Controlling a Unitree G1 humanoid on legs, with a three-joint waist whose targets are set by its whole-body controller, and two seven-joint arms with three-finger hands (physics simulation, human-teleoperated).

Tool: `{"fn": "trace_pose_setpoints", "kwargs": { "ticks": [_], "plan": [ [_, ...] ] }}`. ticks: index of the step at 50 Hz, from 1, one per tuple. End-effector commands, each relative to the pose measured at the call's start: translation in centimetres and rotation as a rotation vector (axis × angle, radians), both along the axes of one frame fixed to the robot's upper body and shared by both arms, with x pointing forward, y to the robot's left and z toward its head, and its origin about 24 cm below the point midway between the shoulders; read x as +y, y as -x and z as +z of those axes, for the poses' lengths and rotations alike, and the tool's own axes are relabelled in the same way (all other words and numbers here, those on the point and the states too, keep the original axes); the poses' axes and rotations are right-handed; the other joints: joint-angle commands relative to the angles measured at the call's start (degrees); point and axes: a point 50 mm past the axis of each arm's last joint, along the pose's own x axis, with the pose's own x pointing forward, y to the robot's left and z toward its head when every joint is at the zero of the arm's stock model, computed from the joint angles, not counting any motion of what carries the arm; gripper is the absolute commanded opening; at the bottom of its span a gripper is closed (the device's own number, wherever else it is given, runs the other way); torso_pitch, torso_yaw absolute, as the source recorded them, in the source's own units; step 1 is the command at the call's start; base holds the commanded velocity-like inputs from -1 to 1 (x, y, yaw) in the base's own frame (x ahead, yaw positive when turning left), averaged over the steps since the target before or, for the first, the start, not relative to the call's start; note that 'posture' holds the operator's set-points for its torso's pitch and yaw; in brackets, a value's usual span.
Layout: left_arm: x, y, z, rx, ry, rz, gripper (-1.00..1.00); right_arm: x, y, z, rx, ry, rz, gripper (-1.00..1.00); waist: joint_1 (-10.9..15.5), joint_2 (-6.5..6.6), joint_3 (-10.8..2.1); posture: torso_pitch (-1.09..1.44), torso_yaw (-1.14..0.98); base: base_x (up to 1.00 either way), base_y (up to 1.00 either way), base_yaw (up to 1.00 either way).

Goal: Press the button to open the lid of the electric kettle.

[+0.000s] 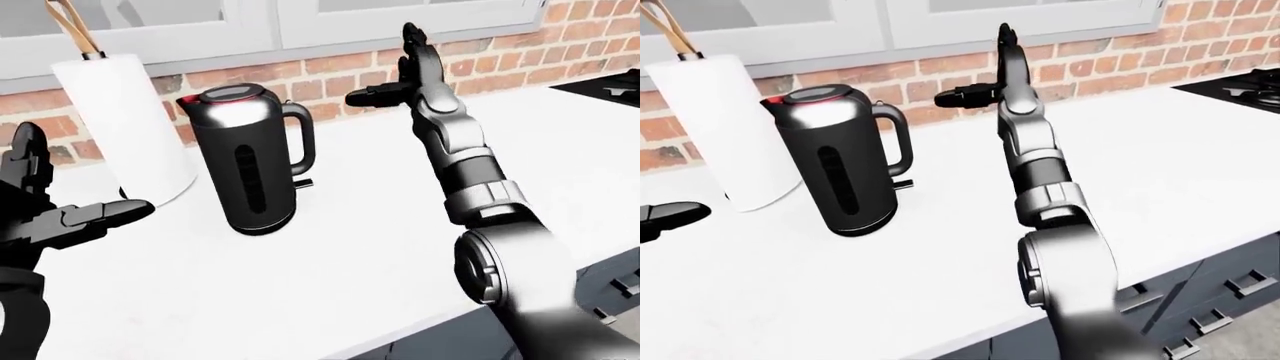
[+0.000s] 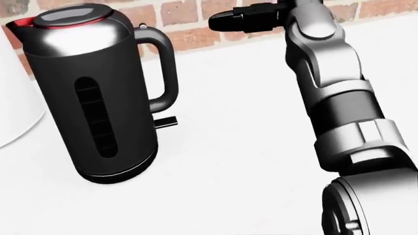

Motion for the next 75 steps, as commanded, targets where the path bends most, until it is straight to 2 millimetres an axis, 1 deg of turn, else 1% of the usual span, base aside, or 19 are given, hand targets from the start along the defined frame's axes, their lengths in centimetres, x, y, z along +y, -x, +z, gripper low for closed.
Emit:
{"fn": "trace_pose_setpoints", "kwargs": {
  "ticks": [1,9,16,23,25,26,31,32,33,40,42,43,46,54,60,67,75],
  "plan": [
    [-0.2,0.3,1.1,-0.061,-0.035,-0.001,1.0,0.6,0.1,3.3,-0.128,0.006,0.011,1.0,-0.03,0.19,-0.82,-0.31,0.0,0.0,0.0,0.0],
    [-0.1,0.3,0.9,-0.06,-0.031,0.001,1.0,3.0,-0.1,4.6,-0.141,0.049,0.017,1.0,-0.08,0.59,-0.65,-0.31,0.0,0.0,0.0,0.0],
    [0.0,0.4,0.9,-0.059,-0.029,0.004,1.0,4.5,0.1,5.3,-0.182,0.069,-0.054,1.0,0.0,0.84,-0.49,-0.31,0.0,0.0,0.0,0.0],
    [0.0,0.4,0.9,-0.061,-0.028,0.004,1.0,5.6,0.4,6.3,-0.193,0.075,-0.057,1.0,0.11,0.9,-0.31,-0.31,0.0,0.0,0.0,0.0],
    [0.1,0.4,0.9,-0.06,-0.028,0.006,1.0,5.8,0.6,6.8,-0.228,0.078,-0.093,1.0,0.13,0.92,-0.27,-0.31,0.0,0.0,0.0,0.0],
    [0.1,0.4,0.9,-0.06,-0.027,0.006,1.0,5.9,0.6,6.9,-0.251,0.101,-0.128,1.0,0.14,0.95,-0.23,-0.31,0.0,0.0,0.0,0.0],
    [0.1,0.4,0.9,-0.059,-0.028,0.006,1.0,6.6,0.9,7.0,-0.279,0.131,-0.189,1.0,0.25,1.03,-0.17,-0.31,0.0,0.0,0.0,0.0],
    [0.1,0.5,0.9,-0.06,-0.027,0.007,1.0,6.7,1.1,7.1,-0.32,0.169,-0.234,1.0,0.27,1.05,-0.18,-0.31,0.0,0.0,0.0,0.0],
    [0.1,0.5,0.9,-0.06,-0.027,0.007,1.0,6.7,1.1,6.9,-0.311,0.177,-0.275,1.0,0.29,1.07,-0.17,-0.31,0.0,0.0,0.0,0.0],
    [0.3,0.6,1.0,-0.063,-0.023,0.009,1.0,7.8,1.3,5.8,-0.339,0.26,-0.307,1.0,0.41,1.16,-0.2,-0.31,0.0,0.0,0.0,0.0],
    [0.3,0.7,1.0,-0.064,-0.022,0.009,1.0,8.0,1.5,5.7,-0.359,0.269,-0.333,1.0,0.45,1.18,-0.21,-0.31,0.0,0.0,0.0,0.0],
    [0.3,0.7,1.0,-0.064,-0.022,0.01,1.0,7.9,1.6,5.7,-0.379,0.263,-0.381,1.0,0.47,1.18,-0.22,-0.31,0.0,0.0,0.0,0.0],
    [0.4,0.7,1.0,-0.065,-0.021,0.011,1.0,8.2,1.6,5.5,-0.351,0.267,-0.381,1.0,0.58,1.21,-0.22,-0.31,0.0,0.0,0.0,0.0],
    [0.4,0.7,0.7,-0.061,-0.018,0.012,1.0,8.5,1.9,5.2,-0.373,0.262,-0.428,1.0,0.63,1.14,-0.33,-0.31,0.0,0.0,0.0,0.0],
    [0.4,0.7,0.7,-0.062,-0.019,0.012,1.0,9.4,2.1,4.8,-0.389,0.271,-0.415,1.0,0.65,1.15,-0.34,-0.31,0.0,0.0,0.0,0.0],
    [0.5,0.8,0.8,-0.063,-0.019,0.012,1.0,10.4,2.4,5.1,-0.395,0.279,-0.375,1.0,0.62,1.29,-0.23,-0.31,0.0,0.0,0.0,0.0],
    [0.6,0.9,0.9,-0.066,-0.018,0.013,1.0,10.9,2.6,5.6,-0.414,0.268,-0.379,1.0,0.65,1.33,-0.16,-0.31,0.0,0.0,0.0,0.0]
  ]
}}
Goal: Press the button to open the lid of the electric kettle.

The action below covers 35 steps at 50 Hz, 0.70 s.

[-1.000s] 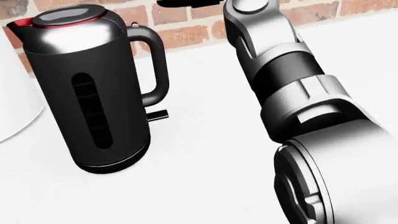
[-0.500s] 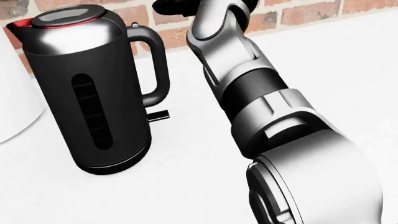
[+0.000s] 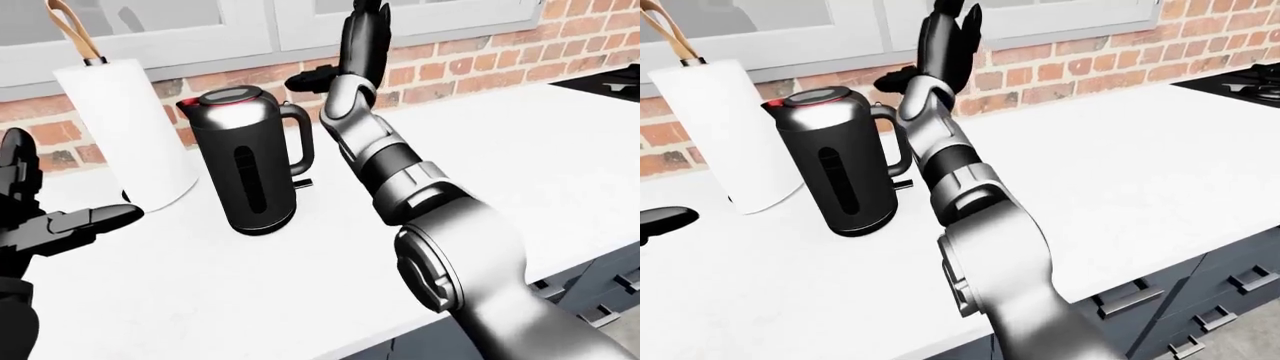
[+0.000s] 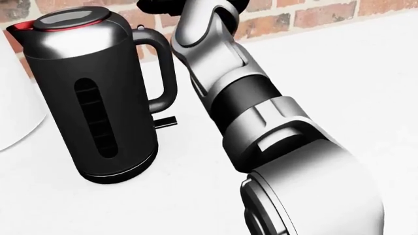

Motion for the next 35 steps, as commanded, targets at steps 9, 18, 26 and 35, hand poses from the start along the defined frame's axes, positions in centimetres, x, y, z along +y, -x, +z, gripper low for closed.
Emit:
{"fn": "trace_pose_setpoints", "kwargs": {
  "ticks": [9,18,26,35],
  "plan": [
    [-0.1,0.4,1.2,-0.063,-0.034,0.004,1.0,0.7,0.6,2.1,-0.109,0.011,0.005,1.0,-0.02,0.52,-0.62,-0.31,0.0,0.0,0.0,0.0],
    [0.0,0.3,0.9,-0.058,-0.032,0.005,1.0,0.9,0.6,1.7,-0.105,0.022,0.013,1.0,-0.02,0.57,-0.67,-0.31,0.0,0.0,0.0,0.0],
    [-0.1,0.4,0.9,-0.058,-0.032,0.004,1.0,1.2,0.7,1.8,-0.101,0.019,0.019,1.0,-0.05,0.49,-0.73,-0.31,0.0,0.0,0.0,0.0],
    [0.0,0.4,0.9,-0.058,-0.032,0.005,1.0,1.6,0.9,1.6,-0.097,0.026,0.03,1.0,-0.06,0.57,-0.69,-0.31,0.0,0.0,0.0,0.0]
  ]
}}
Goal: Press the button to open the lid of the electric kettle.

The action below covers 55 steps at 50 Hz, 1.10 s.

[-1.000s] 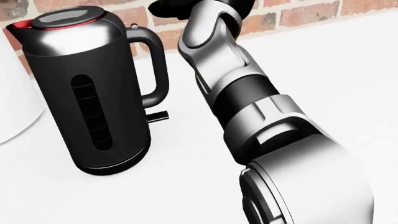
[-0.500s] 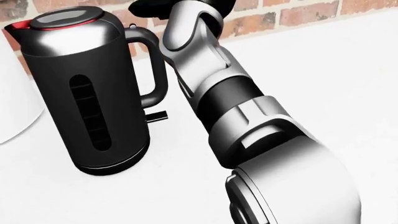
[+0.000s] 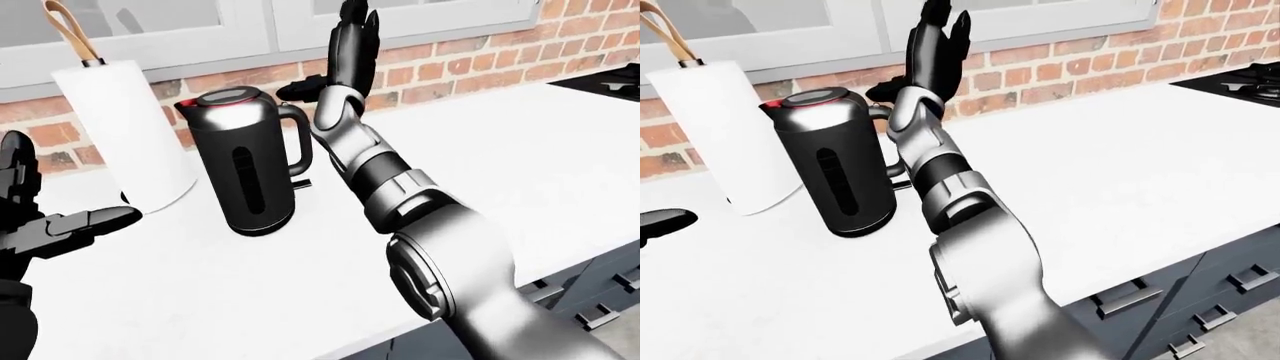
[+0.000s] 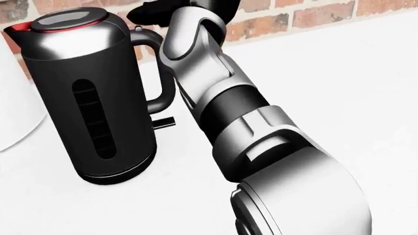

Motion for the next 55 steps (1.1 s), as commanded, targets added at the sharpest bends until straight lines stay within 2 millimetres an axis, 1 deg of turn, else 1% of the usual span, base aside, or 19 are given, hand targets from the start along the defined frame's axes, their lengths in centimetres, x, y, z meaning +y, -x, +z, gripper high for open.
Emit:
{"fn": "trace_pose_setpoints", "kwargs": {
  "ticks": [1,17,26,30,37,38,39,41,44,46,47,48,50,55],
  "plan": [
    [-0.2,0.3,1.1,-0.059,-0.036,0.001,1.0,0.3,0.4,2.6,-0.096,-0.007,0.016,1.0,0.0,0.45,-0.62,-0.31,0.0,0.0,0.0,0.0],
    [-0.2,0.4,1.2,-0.06,-0.036,0.002,1.0,0.5,0.4,1.9,-0.088,0.016,0.02,1.0,0.05,0.56,-0.66,-0.31,0.0,0.0,0.0,0.0],
    [-0.2,0.3,1.1,-0.059,-0.036,0.001,1.0,0.9,0.6,1.6,-0.137,0.08,0.055,1.0,0.06,0.57,-0.74,-0.31,0.0,0.0,0.0,0.0],
    [-0.2,0.3,1.1,-0.058,-0.035,0.002,1.0,1.3,0.7,0.7,-0.156,0.173,0.103,1.0,0.05,0.59,-0.8,-0.31,0.0,0.0,0.0,0.0],
    [-0.2,0.3,1.0,-0.057,-0.036,0.002,1.0,1.6,0.7,-0.8,-0.147,0.213,0.143,1.0,-0.07,0.64,-1.17,-0.31,0.0,0.0,0.0,0.0],
    [-0.2,0.3,1.0,-0.056,-0.035,0.001,1.0,1.6,0.8,-1.6,-0.138,0.22,0.155,1.0,-0.08,0.64,-1.21,-0.31,0.0,0.0,0.0,0.0],
    [-0.3,0.3,1.0,-0.056,-0.035,0.001,1.0,1.6,0.8,-1.9,-0.135,0.222,0.16,1.0,-0.09,0.65,-1.25,-0.31,0.0,0.0,0.0,0.0],
    [-0.3,0.3,0.9,-0.056,-0.034,0.001,1.0,1.8,0.9,-3.1,-0.117,0.216,0.18,1.0,-0.09,0.64,-1.39,-0.31,0.0,0.0,0.0,0.0],
    [-0.3,0.2,1.0,-0.056,-0.035,-0.001,1.0,1.9,1.2,-5.7,-0.075,0.218,0.206,1.0,-0.08,0.64,-1.65,-0.31,0.0,0.0,0.0,0.0],
    [-0.3,0.2,1.0,-0.056,-0.035,0.0,1.0,1.8,1.3,-6.7,-0.053,0.225,0.215,1.0,-0.1,0.62,-1.9,-0.31,0.0,0.0,0.0,0.0],
    [-0.3,0.2,1.0,-0.056,-0.035,-0.001,1.0,1.8,1.3,-6.8,-0.04,0.228,0.218,1.0,-0.12,0.6,-2.02,-0.31,0.0,0.0,0.0,0.0],
    [-0.4,0.2,1.0,-0.056,-0.035,-0.002,1.0,1.8,1.2,-6.2,-0.056,0.221,0.22,1.0,-0.14,0.59,-2.1,-0.31,0.0,0.0,0.0,0.0],
    [-0.3,0.2,1.1,-0.057,-0.035,-0.001,1.0,1.8,1.1,-5.8,-0.053,0.223,0.231,1.0,-0.2,0.6,-2.21,-0.31,0.0,0.0,0.0,0.0],
    [-0.4,0.2,1.1,-0.056,-0.036,-0.002,1.0,1.8,1.0,-5.7,-0.035,0.248,0.252,1.0,-0.28,0.64,-2.2,-0.31,0.0,0.0,0.0,0.0]
  ]
}}
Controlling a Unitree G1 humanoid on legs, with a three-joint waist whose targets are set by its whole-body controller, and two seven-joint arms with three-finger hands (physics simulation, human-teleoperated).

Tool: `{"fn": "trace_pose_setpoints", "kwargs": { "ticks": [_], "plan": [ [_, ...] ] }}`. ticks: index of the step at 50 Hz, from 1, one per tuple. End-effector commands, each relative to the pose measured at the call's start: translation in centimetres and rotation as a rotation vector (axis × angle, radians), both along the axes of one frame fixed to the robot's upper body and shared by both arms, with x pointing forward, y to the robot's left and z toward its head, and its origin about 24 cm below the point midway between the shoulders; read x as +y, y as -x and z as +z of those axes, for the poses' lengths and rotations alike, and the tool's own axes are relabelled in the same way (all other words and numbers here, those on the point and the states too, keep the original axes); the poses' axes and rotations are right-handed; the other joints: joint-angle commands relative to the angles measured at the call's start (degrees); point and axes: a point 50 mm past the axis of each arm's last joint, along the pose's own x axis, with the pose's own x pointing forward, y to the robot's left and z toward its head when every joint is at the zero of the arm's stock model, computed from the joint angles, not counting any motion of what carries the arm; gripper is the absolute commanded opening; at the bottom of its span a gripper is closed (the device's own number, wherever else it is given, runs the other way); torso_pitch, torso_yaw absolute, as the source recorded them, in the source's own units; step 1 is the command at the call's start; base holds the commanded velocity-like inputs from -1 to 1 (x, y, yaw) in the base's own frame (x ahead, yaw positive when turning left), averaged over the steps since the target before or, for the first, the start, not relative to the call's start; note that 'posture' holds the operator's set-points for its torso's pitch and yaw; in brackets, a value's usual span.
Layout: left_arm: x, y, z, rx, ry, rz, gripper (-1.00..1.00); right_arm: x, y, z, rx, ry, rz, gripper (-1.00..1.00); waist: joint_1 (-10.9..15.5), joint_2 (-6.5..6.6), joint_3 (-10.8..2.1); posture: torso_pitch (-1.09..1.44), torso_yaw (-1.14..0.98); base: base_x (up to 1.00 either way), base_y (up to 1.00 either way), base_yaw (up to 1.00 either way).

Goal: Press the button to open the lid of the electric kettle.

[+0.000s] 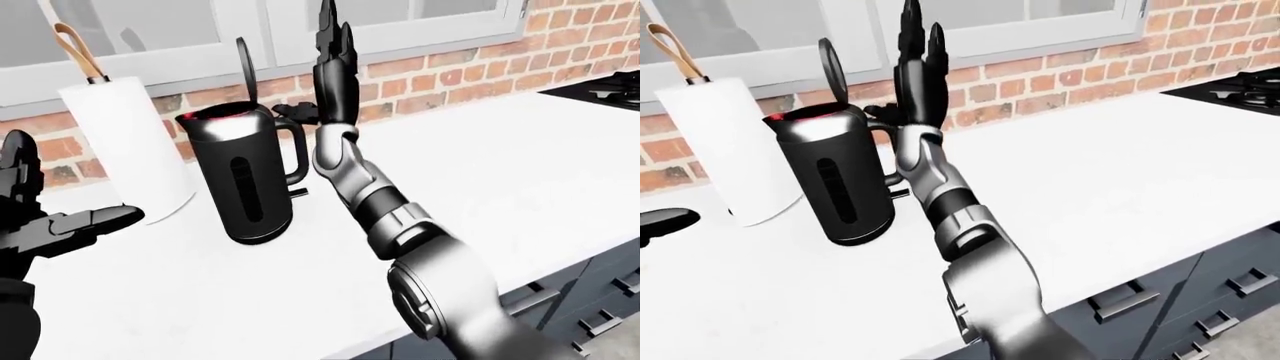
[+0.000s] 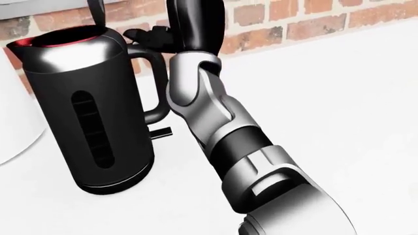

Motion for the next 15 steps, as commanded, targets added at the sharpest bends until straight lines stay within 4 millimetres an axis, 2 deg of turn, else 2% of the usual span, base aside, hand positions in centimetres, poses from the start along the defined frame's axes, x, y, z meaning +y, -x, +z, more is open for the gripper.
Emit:
{"fn": "trace_pose_setpoints", "kwargs": {
  "ticks": [1,15],
  "plan": [
    [-0.2,0.3,1.1,-0.056,-0.035,0.0,1.0,1.0,-0.1,-1.6,0.101,0.126,0.057,1.0,0.11,0.15,0.35,-0.31,0.0,0.0,0.0,0.0],
    [-0.2,0.3,1.1,-0.056,-0.037,0.0,1.0,-0.2,-0.9,0.3,0.14,0.056,0.026,1.0,0.01,0.2,0.82,-0.31,0.0,0.0,0.0,0.0]
  ]
}}
